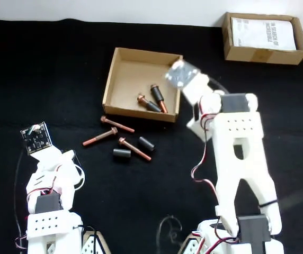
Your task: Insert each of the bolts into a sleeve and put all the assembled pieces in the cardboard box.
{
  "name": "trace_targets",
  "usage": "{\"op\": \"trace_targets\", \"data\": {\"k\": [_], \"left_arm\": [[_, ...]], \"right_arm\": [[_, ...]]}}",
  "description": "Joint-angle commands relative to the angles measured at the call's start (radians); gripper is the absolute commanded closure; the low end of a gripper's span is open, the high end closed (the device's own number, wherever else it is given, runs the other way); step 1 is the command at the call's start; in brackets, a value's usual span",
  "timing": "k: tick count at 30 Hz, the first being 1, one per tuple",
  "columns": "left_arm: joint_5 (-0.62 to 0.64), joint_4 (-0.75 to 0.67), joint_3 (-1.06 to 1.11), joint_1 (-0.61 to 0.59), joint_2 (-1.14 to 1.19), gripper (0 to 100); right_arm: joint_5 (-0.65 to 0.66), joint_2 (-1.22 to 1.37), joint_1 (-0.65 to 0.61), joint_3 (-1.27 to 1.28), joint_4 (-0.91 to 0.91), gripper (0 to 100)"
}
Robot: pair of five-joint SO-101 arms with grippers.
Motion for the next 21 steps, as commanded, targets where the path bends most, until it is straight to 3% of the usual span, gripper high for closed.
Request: {"op": "trace_targets", "data": {"k": [1, 8, 11, 16, 21], "left_arm": [[-0.002, -0.031, 0.027, -0.010, -0.010, 94], [0.012, -0.049, 0.027, -0.001, -0.004, 94], [0.068, -0.049, 0.027, 0.013, -0.004, 94], [0.077, -0.049, 0.027, 0.013, -0.004, 94], [0.078, -0.049, 0.027, 0.013, -0.008, 94]], "right_arm": [[-0.101, -0.008, 0.013, -0.203, 0.090, 99.1], [-0.270, -0.010, 0.010, -0.530, 0.355, 99.1], [-0.327, -0.041, 0.018, -0.618, 0.386, 99.1], [-0.351, -0.229, 0.030, -0.562, 0.383, 99.1], [-0.356, -0.435, 0.036, -0.351, 0.384, 99.1]]}}
